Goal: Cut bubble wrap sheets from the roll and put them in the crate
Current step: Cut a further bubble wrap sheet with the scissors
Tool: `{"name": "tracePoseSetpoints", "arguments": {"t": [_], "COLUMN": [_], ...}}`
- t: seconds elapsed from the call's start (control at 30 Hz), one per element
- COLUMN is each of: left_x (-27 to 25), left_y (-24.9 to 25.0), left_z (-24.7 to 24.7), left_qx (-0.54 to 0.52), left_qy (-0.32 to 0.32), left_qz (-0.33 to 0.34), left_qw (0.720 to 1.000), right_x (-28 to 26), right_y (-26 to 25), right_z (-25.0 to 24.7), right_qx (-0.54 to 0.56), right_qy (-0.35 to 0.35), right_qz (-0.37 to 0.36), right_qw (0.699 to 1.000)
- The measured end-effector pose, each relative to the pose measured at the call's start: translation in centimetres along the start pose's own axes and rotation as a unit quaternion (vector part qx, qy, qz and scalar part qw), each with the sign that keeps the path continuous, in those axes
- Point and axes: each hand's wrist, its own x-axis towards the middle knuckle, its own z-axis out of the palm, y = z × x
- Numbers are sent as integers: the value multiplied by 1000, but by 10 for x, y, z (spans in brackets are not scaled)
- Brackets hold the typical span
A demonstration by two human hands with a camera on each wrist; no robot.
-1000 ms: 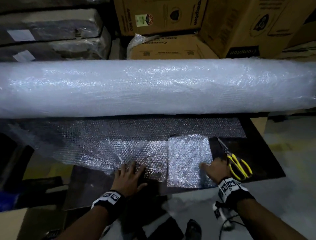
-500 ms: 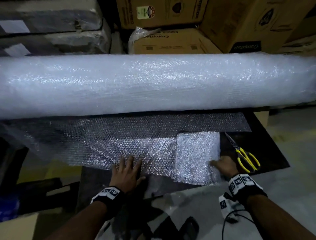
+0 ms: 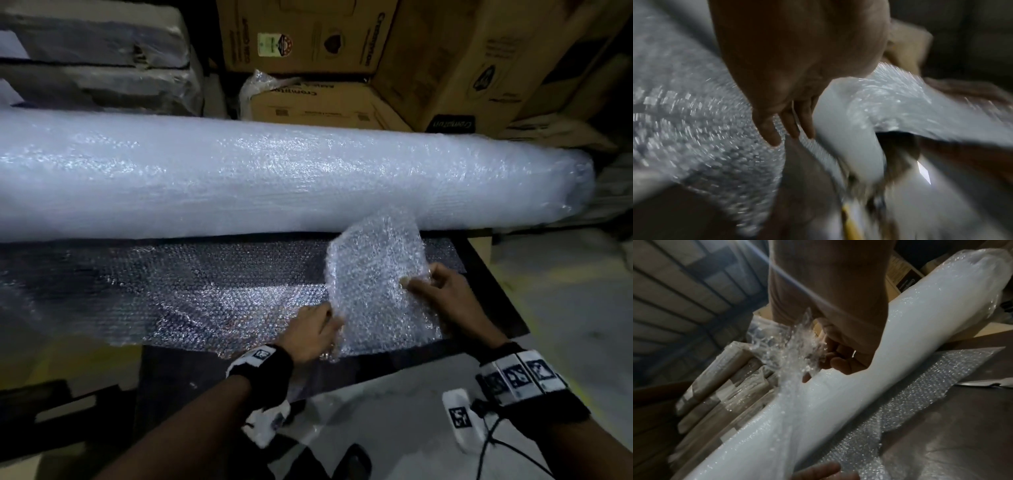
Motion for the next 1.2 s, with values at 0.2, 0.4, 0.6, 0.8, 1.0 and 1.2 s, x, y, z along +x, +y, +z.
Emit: {"name": "tracePoseSetpoints", "arguments": {"t": [0.2,0.4,0.6,0.8,1.0,1.2], "left_x": [1,-7,-18,1,7,10], "left_y": [0,-57,-85,-112,-110,-106], "left_z": [-33,-54,-67,-77,-74,-71], "left_qx": [-441,-239,-62,12,116,120], "left_qy": [69,190,146,123,147,180], "left_qz": [-123,-155,-121,-166,-195,-195], "left_qw": [886,939,980,978,963,957], "right_x": [0,-1,-11,15,23,25], "right_y": [-7,83,133,132,144,142], "right_z": [19,68,110,135,146,140], "right_qx": [-4,-110,-31,-38,-111,-134], "right_qy": [3,5,-67,-72,-81,-63], "right_qz": [-2,62,124,128,137,113], "right_qw": [1000,992,989,988,981,982]}}
